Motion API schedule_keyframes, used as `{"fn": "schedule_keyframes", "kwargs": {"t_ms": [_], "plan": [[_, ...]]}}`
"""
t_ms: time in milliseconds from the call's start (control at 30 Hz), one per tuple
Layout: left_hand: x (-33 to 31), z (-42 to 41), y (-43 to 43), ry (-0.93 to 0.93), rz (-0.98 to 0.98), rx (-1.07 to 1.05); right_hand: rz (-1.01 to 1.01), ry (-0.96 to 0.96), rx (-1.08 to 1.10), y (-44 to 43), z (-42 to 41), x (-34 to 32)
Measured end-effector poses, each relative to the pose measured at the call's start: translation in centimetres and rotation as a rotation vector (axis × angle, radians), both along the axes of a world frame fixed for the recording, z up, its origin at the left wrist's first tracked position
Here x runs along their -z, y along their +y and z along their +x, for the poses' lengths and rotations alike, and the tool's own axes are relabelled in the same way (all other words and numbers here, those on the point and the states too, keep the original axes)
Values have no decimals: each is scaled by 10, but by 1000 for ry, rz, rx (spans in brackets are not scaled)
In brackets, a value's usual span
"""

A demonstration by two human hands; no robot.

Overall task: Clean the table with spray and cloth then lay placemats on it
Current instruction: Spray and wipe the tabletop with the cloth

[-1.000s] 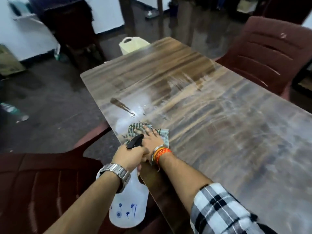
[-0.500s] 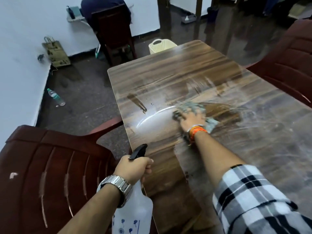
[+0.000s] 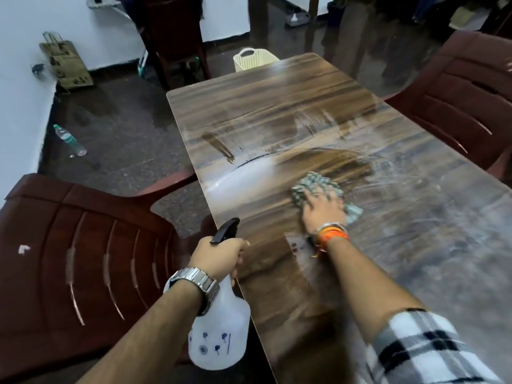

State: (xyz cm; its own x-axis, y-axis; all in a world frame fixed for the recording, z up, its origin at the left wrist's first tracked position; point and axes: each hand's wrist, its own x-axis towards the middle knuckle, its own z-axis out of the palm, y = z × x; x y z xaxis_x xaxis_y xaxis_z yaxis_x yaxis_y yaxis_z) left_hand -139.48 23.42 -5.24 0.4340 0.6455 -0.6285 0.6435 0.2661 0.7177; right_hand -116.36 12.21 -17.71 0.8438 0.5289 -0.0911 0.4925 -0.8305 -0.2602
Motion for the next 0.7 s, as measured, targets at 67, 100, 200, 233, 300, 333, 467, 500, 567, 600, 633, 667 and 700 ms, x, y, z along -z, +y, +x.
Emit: {"fn": "schedule_keyframes", "kwargs": {"t_ms": [67,100,200,233,300,333,467,500,567,600,633,667,700], "plan": [[-1,-5,-9,-10,-11,2,-33,35,152,-47,0,-3],[-2,-6,-15,-3,0,22,-54,39,158,-57,-11,-5],[-7,-7,-38,40,72,102,-55,40,-200,-61,-71,-12],[-8,-7,-46,47,83,116,-54,31,-362,-66,-95,-13],[-9,-5,-61,35,54,126,-93,17,-653,-86,-140,-12],[-9,-6,-69,23,28,122,-97,11,-761,-101,-159,-11],[-11,-10,-99,17,-45,123,-22,85,-1028,-153,-169,-2],[-12,-13,-107,37,-37,131,-26,78,-1061,-160,-161,-1],[-13,-18,-122,64,-14,129,-66,50,-1050,-164,-134,5],[-13,-20,-130,72,-9,115,-67,32,-991,-163,-119,4],[-14,-21,-140,73,-2,83,-46,8,-900,-160,-103,1],[-15,-23,-149,78,4,39,-33,-1,-797,-154,-86,-4],[-15,-25,-158,86,7,-10,-49,19,-694,-145,-69,-8]]}}
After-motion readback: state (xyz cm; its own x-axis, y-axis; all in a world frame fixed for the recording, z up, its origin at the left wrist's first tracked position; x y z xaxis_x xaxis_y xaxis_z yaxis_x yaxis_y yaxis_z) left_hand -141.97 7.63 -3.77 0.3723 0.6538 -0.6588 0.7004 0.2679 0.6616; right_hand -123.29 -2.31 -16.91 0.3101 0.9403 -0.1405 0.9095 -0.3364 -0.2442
